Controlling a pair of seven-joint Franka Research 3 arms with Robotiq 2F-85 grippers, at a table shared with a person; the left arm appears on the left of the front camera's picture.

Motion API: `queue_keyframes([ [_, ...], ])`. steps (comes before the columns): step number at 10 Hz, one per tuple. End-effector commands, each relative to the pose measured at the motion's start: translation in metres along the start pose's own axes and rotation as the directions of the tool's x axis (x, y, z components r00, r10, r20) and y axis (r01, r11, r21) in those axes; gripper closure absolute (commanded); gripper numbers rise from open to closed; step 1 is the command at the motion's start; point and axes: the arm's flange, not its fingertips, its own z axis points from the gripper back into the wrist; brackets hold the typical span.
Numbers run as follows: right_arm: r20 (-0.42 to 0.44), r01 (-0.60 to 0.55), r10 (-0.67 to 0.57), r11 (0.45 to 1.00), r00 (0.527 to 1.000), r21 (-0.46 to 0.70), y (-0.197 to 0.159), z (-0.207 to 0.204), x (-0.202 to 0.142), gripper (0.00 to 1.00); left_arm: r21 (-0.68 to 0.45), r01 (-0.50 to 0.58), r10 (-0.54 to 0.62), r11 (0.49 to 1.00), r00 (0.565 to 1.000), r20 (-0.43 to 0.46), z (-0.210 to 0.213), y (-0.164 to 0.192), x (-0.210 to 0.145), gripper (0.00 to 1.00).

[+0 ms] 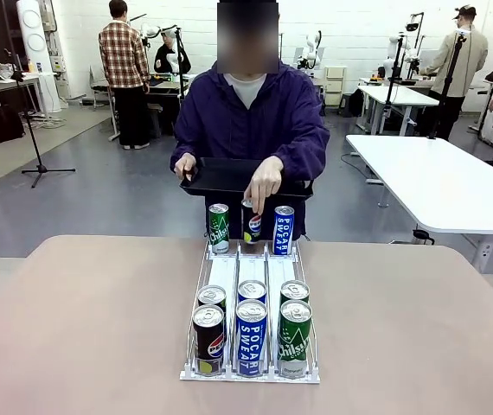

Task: Retrieve and hand over the desired beverage to the person.
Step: Pick up a can of the same type that the person held from the Automatic Can Dispenser.

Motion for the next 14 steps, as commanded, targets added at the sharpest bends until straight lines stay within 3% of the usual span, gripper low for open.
queue_keyframes([
  [1,0.009,-0.006,0.006,1.000,1.000,0.026,-0.0004,-0.0044,-0.0013,0.00,-0.015,0.015,-0.015,1.000,1.000,0.005,0.0013,0.0012,0.0007,0.00],
  [14,0.009,-0.006,0.006,1.000,1.000,0.026,-0.0004,-0.0044,-0.0013,0.00,-0.015,0.015,-0.015,1.000,1.000,0.005,0.0013,0.0012,0.0007,0.00],
])
